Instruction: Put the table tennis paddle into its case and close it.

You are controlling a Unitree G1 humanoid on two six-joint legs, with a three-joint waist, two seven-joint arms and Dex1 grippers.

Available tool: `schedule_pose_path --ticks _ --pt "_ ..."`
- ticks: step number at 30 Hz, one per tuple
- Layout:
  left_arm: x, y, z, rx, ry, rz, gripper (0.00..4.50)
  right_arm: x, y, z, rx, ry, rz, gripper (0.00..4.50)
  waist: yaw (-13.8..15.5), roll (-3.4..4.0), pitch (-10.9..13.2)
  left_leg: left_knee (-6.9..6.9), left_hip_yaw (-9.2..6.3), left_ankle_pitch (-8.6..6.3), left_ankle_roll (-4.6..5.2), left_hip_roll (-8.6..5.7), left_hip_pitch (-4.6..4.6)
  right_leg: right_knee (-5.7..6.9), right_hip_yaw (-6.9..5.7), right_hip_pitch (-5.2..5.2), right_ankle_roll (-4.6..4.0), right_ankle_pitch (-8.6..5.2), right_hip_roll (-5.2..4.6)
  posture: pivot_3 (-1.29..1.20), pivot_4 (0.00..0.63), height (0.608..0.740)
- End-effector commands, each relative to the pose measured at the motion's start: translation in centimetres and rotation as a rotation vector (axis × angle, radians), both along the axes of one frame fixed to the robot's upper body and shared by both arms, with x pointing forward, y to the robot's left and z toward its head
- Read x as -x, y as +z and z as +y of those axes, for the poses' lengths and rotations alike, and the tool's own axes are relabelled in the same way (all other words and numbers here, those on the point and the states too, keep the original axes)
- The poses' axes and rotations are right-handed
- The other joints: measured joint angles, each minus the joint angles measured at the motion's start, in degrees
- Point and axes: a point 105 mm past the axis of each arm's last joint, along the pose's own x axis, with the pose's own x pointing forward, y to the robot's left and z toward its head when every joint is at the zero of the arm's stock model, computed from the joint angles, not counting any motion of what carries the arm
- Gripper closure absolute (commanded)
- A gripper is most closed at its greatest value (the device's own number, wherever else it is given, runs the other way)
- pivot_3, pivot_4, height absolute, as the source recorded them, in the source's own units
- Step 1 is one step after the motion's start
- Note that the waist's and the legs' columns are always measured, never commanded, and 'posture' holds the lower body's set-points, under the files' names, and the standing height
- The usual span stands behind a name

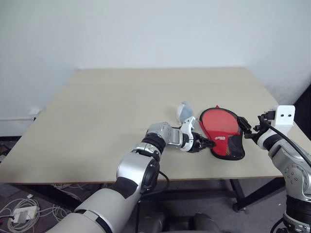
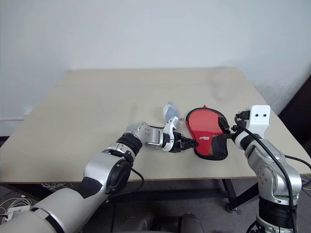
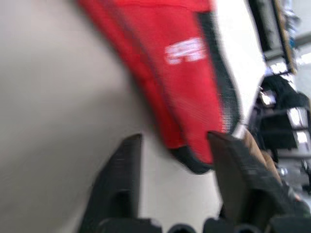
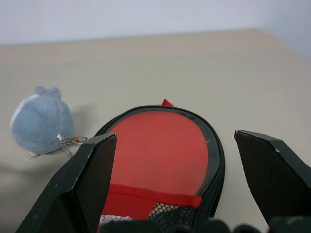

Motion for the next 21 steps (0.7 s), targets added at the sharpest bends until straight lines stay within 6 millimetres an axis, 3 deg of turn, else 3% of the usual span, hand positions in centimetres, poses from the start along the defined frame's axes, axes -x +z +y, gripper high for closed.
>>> schedule_pose_path --ticks 1,6,13,18,21 --pt "5.9 2.5 -8.5 0.150 -0.177 0.093 1.63 0.2 1.4 0.0 0.019 -0.006 -0.059 0.28 0.00 0.00 0.00 0.02 0.00 0.00 0.00 0.00 0.00 0.00 0.00 0.00 0.00 0.00 0.01 0.00 0.000 0.740" --pt "7.7 4.3 -10.3 0.248 -0.232 0.149 1.63 0.5 1.6 -0.1 0.030 -0.011 -0.057 0.28 0.01 0.00 0.00 0.02 0.01 0.00 -0.01 0.00 -0.03 0.00 0.00 -0.01 0.00 0.00 0.00 0.00 0.000 0.740" --pt "9.5 3.9 -11.2 0.225 -0.296 0.156 1.63 0.8 1.6 0.0 0.034 -0.019 -0.053 0.28 0.00 0.00 0.00 0.00 0.01 0.01 -0.02 0.00 -0.03 0.01 0.01 -0.02 0.00 0.00 0.01 0.00 0.000 0.740" --pt "9.9 2.5 -11.3 0.159 -0.290 0.149 1.63 0.9 1.3 0.3 0.036 -0.021 -0.047 0.28 0.01 0.00 0.00 0.00 0.01 0.01 -0.01 0.00 -0.02 0.01 0.01 -0.01 0.00 0.00 0.00 0.00 0.000 0.740" --pt "9.8 2.9 -11.7 0.180 -0.272 0.149 1.63 0.9 1.2 0.5 0.032 -0.020 -0.047 0.28 0.01 0.01 0.00 0.00 0.01 0.01 -0.01 0.00 -0.01 0.01 0.01 0.00 0.00 0.00 0.01 0.00 0.000 0.740"
